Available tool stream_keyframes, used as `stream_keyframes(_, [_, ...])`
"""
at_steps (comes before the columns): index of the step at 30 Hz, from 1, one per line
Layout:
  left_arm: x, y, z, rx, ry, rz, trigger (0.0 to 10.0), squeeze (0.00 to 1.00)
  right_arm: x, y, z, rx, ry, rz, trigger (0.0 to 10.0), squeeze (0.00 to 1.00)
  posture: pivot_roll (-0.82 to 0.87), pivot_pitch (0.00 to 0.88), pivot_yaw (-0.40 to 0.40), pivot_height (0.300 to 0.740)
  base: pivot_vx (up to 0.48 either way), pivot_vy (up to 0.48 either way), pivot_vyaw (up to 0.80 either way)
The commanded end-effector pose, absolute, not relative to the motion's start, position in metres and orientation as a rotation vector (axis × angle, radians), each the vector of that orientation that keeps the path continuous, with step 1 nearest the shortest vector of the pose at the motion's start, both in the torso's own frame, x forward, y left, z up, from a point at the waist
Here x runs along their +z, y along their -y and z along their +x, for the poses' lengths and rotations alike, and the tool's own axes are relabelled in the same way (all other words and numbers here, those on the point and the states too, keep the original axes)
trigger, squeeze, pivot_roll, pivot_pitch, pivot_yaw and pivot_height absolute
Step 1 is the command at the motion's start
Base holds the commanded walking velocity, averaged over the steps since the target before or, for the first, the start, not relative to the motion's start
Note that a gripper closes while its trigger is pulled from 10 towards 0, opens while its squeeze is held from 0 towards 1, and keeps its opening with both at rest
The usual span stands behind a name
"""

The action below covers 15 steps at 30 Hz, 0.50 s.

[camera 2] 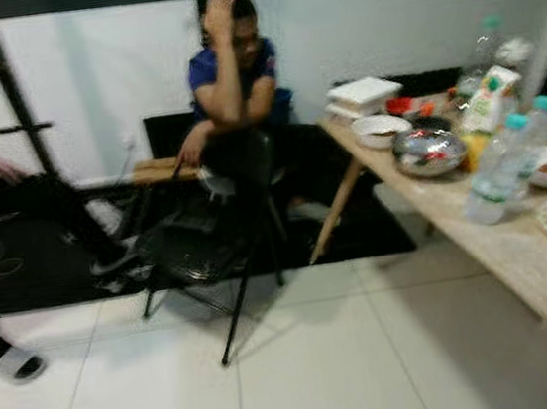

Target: Restocking fridge

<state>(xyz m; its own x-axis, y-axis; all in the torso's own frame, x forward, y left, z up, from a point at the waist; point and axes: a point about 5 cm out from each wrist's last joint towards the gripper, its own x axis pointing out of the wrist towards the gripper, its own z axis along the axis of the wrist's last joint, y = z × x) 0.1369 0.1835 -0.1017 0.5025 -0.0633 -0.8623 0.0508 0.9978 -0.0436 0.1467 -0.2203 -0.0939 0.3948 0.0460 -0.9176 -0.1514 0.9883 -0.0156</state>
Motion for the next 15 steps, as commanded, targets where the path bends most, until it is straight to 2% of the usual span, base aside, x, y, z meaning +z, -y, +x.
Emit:
stream_keyframes(1, [-0.1018, -0.1841, 0.1370, -0.072, -1.050, -0.005, 10.0, 0.00, -0.0953, 0.2182, 0.1441, 0.123, -1.166, -0.088, 10.0, 0.00, -0.07, 0.000, 0.010, 0.734, 0.255, 0.000, -0.80])
stream_keyframes(15, [-0.1015, -0.1842, 0.1379, -0.073, -1.047, -0.003, 10.0, 0.00, -0.0949, 0.2180, 0.1453, 0.121, -1.160, -0.085, 10.0, 0.00, -0.07, 0.000, 0.012, 0.734, 0.256, 0.000, -0.80])
